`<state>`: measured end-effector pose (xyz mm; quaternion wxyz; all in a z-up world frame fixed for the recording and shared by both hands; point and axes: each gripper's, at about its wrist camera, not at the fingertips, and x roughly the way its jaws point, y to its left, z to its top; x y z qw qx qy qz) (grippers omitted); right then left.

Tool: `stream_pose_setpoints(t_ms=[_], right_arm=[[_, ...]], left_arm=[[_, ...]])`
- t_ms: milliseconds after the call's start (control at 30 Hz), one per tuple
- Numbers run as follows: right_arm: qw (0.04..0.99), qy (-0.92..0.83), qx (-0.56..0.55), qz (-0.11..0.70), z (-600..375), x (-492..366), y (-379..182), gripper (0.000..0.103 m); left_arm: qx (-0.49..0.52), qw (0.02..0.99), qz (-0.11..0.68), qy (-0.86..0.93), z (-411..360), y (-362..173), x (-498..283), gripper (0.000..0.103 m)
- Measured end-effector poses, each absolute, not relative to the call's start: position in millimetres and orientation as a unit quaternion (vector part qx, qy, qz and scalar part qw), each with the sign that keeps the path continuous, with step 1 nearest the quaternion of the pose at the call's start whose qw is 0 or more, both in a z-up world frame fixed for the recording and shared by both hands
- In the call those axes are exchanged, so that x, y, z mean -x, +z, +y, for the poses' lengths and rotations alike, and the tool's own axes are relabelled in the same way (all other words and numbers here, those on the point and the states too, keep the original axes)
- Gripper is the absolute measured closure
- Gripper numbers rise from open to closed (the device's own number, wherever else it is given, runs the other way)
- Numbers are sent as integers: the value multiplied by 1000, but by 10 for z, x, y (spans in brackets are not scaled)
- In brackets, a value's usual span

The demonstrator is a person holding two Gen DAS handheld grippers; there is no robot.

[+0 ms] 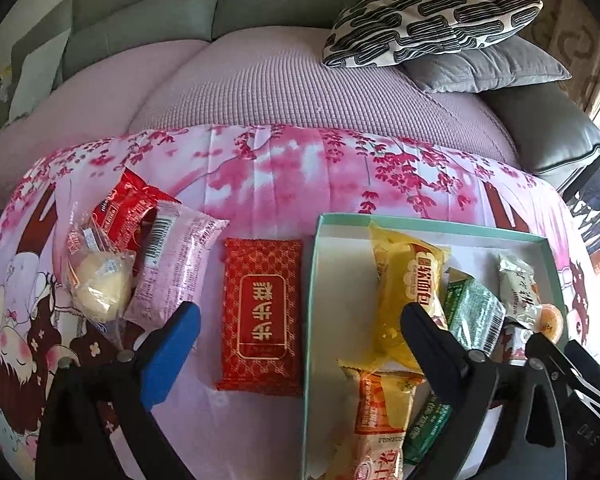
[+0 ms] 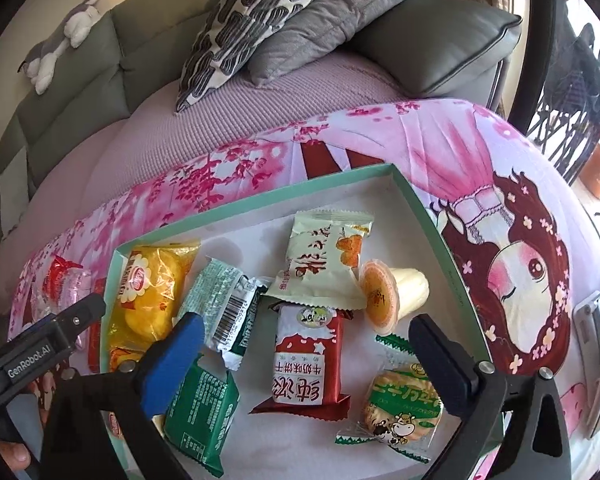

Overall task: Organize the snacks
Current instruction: 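Withdraw both grippers from the tray back toward the snack pile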

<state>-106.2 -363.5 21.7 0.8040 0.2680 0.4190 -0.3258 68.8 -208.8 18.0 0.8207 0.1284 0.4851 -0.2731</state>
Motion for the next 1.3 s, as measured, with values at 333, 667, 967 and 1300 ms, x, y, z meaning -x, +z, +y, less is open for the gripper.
stream_pose_setpoints(t_ms=[333,667,967,1300], right_arm=[[801,-327,-271,422,-3658,1073,210,0],[797,-327,-273,427,-3618,1072,218,0],[805,-307,-260,436,-3409,1010,274,0],[811,-293,-247,441,-3227,951,306,0]], left_arm=[[-110,822,490,-267,-2036,170,-733,0],[-101,819,494,-273,-1962,222,-714,0],[-109,823,492,-263,-1781,283,-686,0],[-93,825,500,-247,-1438,282,-701,0]])
